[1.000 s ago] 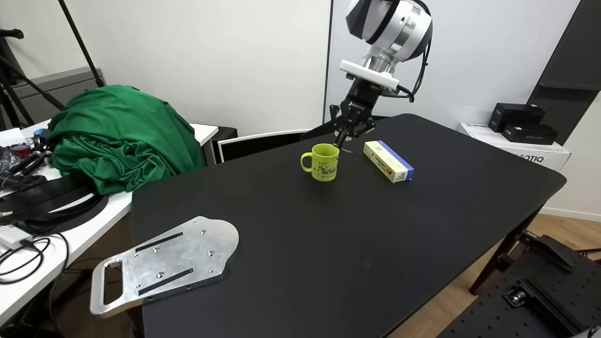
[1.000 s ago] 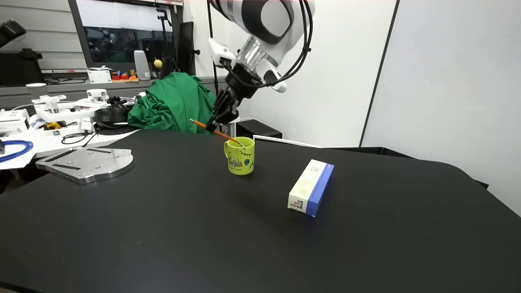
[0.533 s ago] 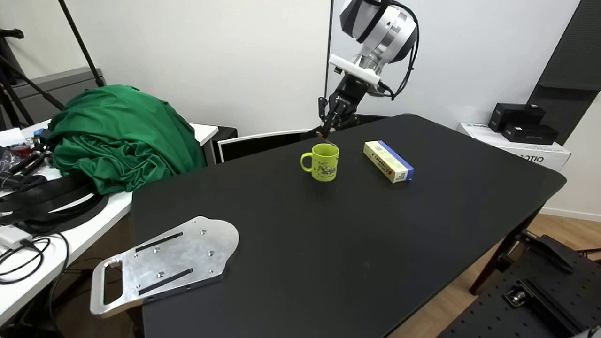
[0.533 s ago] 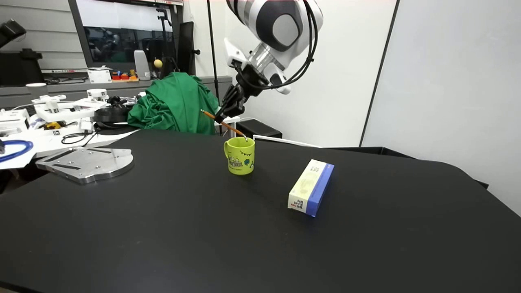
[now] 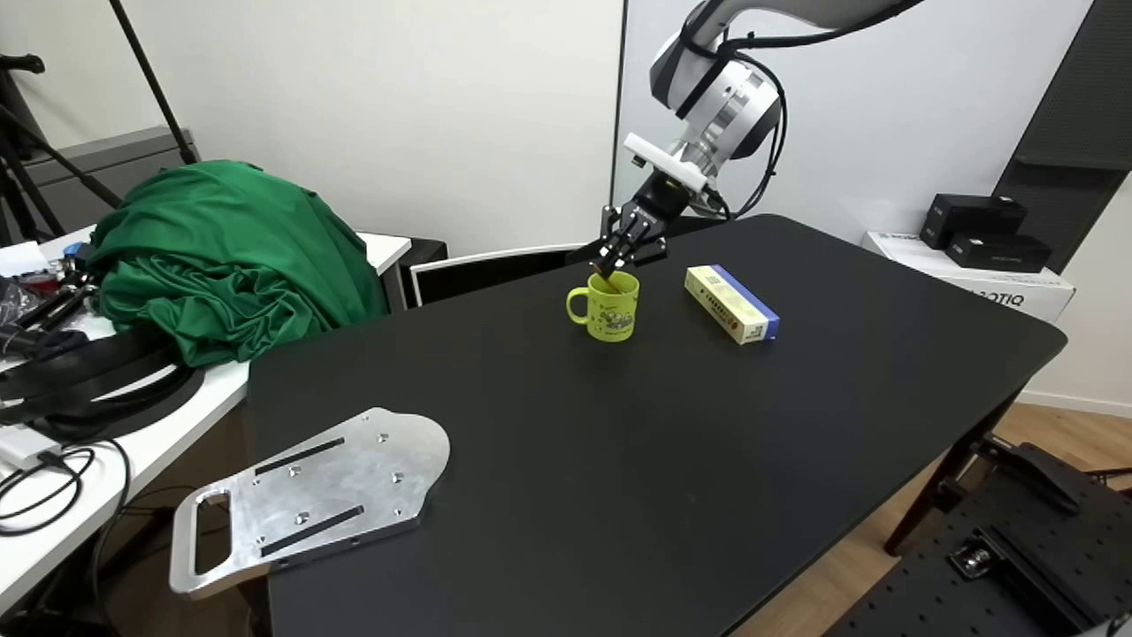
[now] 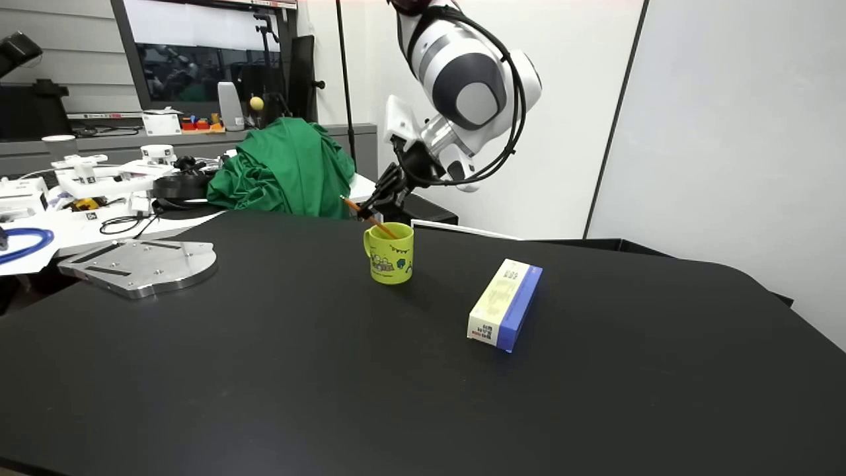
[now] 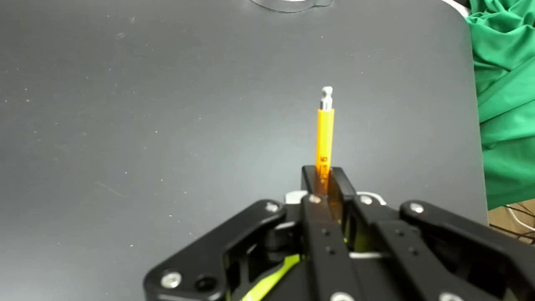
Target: Pick up the pen and put it in the cup
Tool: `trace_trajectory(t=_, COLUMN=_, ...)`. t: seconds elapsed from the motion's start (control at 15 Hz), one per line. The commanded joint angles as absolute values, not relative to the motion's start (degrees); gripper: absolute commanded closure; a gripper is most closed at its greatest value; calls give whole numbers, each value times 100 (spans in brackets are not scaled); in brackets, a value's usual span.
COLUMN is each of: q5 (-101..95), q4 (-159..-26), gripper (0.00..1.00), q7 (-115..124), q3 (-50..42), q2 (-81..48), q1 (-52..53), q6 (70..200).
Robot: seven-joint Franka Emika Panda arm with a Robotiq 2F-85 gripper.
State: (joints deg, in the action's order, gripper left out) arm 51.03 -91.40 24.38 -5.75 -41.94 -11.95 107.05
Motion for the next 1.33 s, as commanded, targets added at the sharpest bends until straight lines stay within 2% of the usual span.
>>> trace_trajectory(t=0.0, q5=5235, q4=-8867, gripper=98, q7=2542, q3=-568, q2=-4353, q1=-1188, q6=10627)
trace_trajectory(t=0.07, q5=5240, q4=-8861, gripper=66, q7=2538, q3=-572, q2=-4350, q1=-1171, q6=10635)
trace_trajectory(t=0.2, q5=5215, q4=-8896, gripper=60, q7=2496, q3=-579, q2=-4286, q1=-1127, q6=10683)
trace_trajectory(t=0.67, q5=5048, q4=-9025, gripper=12, q7=2408, q3=-567, q2=-3998, q1=-964, q6=10565)
trace_trajectory(t=0.73, q5=5148, q4=-8953, gripper=31, q7=2370, q3=-568, q2=-4170, q1=-1011, q6=10668)
trace_trajectory(t=0.93, q5=5124, q4=-8955, gripper=13, q7=2367, q3=-560, q2=-4114, q1=-956, q6=10640)
trace_trajectory(t=1.27, q5=5115, q4=-8959, gripper=12, q7=2364, q3=-564, q2=-4113, q1=-956, q6=10635)
